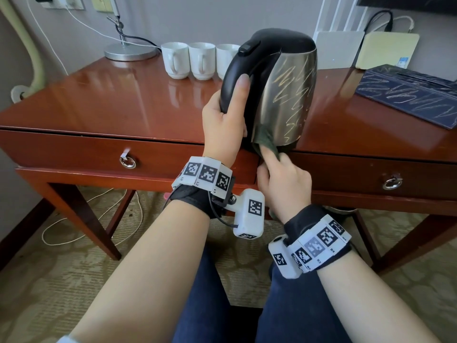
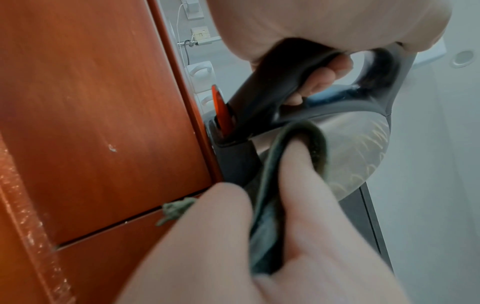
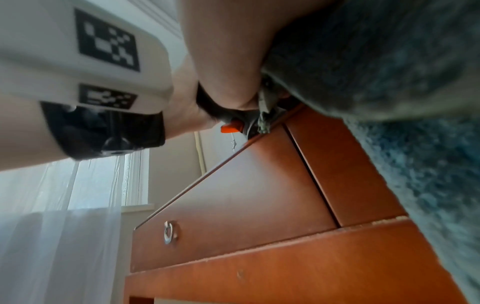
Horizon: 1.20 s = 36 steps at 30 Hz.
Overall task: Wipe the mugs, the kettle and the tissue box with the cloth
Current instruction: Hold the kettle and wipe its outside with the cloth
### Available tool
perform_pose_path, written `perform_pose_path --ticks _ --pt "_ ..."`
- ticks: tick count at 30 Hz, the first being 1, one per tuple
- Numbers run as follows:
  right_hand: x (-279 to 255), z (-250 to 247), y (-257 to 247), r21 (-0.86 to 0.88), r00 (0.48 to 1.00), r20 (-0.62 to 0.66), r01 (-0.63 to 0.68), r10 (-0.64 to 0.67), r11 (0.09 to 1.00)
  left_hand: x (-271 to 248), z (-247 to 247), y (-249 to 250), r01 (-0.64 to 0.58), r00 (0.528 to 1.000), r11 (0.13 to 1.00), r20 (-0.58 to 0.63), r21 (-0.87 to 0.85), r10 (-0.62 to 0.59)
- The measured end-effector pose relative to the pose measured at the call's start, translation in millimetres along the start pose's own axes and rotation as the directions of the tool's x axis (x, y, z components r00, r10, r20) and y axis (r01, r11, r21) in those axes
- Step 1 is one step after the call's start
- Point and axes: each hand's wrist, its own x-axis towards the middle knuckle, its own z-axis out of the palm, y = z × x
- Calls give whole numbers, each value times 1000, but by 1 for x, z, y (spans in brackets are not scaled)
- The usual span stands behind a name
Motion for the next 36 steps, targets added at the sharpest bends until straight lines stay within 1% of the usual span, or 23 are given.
perform_pose_path --ticks 2,4,6,8,11,13,16,18,20,23,27,31,33,36 --pt "7 -4 2 1 999 -54 -4 4 1000 0 0 1 9 1000 1000 -7 -5 -9" --pt "15 -11 5 18 992 -124 -34 36 999 -1 1 2 19 1000 1000 -17 -8 -19" --pt "17 -16 8 25 986 -153 -64 67 998 -1 2 2 27 999 999 -25 -18 -28" --pt "12 -14 9 21 989 -132 -60 62 998 -2 3 2 36 999 999 -38 -28 -37" --pt "-1 -5 4 11 999 -45 -30 31 999 -1 2 0 32 998 999 -50 -37 -34" --pt "-2 -2 0 6 1000 -14 -4 4 1000 -2 3 -1 22 998 999 -57 -46 -25" --pt "8 -7 -2 -1 997 -76 13 -13 1000 -2 3 -2 23 998 998 -56 -56 -26" --pt "17 -14 1 -3 991 -132 -17 17 1000 -2 3 -2 25 998 998 -57 -62 -29" --pt "20 -20 3 4 987 -155 -51 51 999 -2 4 -2 30 997 998 -63 -62 -34" --pt "14 -19 5 13 991 -122 -55 56 998 -3 7 1 34 994 997 -104 -68 -41" --pt "5 -13 2 5 999 -41 -7 7 1000 -3 11 3 32 990 997 -138 -64 -41" --pt "20 -20 2 -31 995 -93 29 -32 999 -3 10 1 27 991 998 -127 -64 -35" --pt "28 -25 4 -45 992 -127 10 -16 999 -3 10 0 24 992 998 -122 -66 -32" --pt "26 -27 7 -31 990 -141 -17 13 999 -3 10 1 26 992 998 -121 -62 -34"
